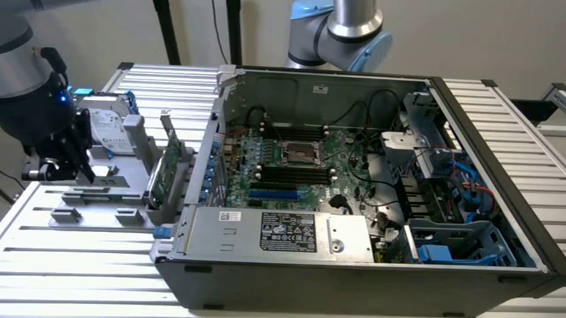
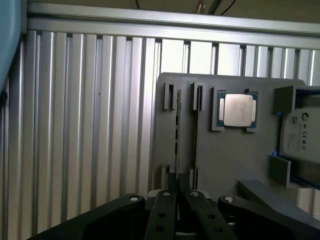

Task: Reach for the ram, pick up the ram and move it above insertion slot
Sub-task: 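Pick up the ram and move it above insertion slot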

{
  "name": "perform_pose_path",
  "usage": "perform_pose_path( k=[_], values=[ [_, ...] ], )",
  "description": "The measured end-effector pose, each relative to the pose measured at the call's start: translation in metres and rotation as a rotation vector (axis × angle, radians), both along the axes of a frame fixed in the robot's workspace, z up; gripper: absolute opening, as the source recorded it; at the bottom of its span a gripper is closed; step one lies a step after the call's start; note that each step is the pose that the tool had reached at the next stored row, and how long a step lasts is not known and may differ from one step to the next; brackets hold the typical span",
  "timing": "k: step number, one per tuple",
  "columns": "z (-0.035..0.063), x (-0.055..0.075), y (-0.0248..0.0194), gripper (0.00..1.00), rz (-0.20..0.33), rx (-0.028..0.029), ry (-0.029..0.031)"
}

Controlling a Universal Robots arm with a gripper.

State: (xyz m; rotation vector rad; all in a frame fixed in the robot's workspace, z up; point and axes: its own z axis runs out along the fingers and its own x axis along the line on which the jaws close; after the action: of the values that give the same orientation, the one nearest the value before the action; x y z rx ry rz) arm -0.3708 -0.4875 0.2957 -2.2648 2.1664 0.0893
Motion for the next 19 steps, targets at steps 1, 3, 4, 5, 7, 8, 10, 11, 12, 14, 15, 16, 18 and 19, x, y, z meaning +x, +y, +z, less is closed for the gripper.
perform_pose_path(
  k=[1,3,4,5,7,8,10,11,12,14,15,16,18,19],
  values=[
    [0.0045,0.003,0.0,0.13,0.0,0.0002,0.0001],
    [0.0135,0.008,0.0,0.13,0.001,0.0007,0.0],
    [0.0181,0.011,0.0001,0.13,0.001,0.0007,0.0001],
    [0.0229,0.014,0.0004,0.13,0.001,0.0007,0.0001],
    [0.0319,0.019,0.0015,0.13,0.001,0.0008,0.0],
    [0.0364,0.022,0.0024,0.13,0.001,0.0007,0.0001],
    [0.0455,0.027,0.0042,0.13,0.001,0.0008,0.0],
    [0.05,0.029,0.0052,0.13,0.001,0.0007,0.0001],
    [0.0545,0.032,0.0061,0.13,0.001,0.0008,0.0001],
    [0.0633,0.036,0.008,0.13,0.001,0.0007,0.0001],
    [0.067,0.039,0.0089,0.13,0.001,0.0009,0.0],
    [0.0701,0.042,0.0097,0.13,0.001,0.001,-0.0001],
    [0.0759,0.048,0.0109,0.13,0.001,0.0008,0.0001],
    [0.0781,0.051,0.0113,0.13,0.001,0.0008,0.0001]
  ],
)
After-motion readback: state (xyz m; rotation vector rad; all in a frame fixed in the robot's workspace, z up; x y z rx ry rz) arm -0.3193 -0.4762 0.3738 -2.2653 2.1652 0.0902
